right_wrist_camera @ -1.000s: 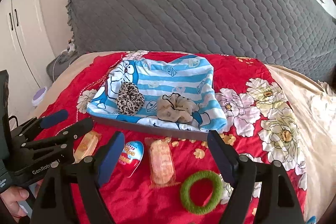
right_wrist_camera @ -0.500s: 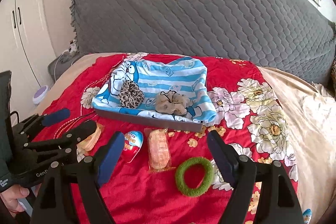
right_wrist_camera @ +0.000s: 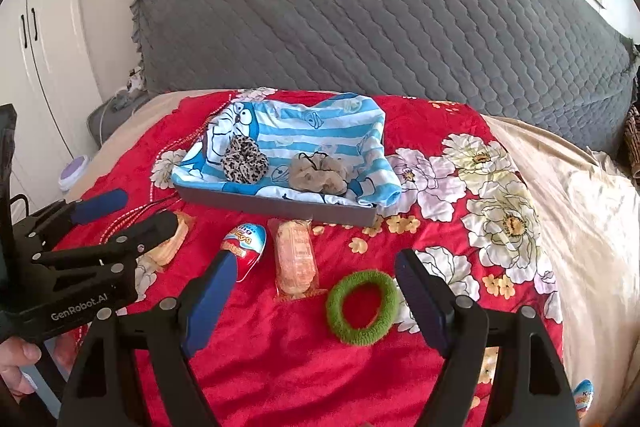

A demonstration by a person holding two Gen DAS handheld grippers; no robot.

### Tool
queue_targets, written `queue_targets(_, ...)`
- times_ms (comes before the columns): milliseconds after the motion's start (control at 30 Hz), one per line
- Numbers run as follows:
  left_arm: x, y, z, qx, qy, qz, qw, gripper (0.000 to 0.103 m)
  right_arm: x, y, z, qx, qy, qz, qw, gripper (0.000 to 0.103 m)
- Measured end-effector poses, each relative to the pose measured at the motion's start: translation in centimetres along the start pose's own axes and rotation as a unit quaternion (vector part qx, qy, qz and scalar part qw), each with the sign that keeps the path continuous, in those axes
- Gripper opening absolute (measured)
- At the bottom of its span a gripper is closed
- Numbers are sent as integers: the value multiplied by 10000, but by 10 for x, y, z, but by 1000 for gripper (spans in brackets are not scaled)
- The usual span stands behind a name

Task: Organize objects
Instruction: 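Withdraw both open tools back from the gray tray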

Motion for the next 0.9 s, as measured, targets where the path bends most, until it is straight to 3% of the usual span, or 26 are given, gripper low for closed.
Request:
queue_targets(133,4,-1,2,-10,23,-33,10000,77,6,-1,2,44,22,-41,10000,85)
queue_targets(900,20,-2,21,58,179,-151,9997,77,36,-5,10,122,143,-246,9995,86)
Point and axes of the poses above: each gripper's, at about its wrist camera, not at the fingertips, and y roughly the way its jaws point, z to its right, x to its underside, the point moved 9 cm from there along y, roughly the way its jaws point, and after that the axes turned 9 degrees about -y, right-handed, at the moved point
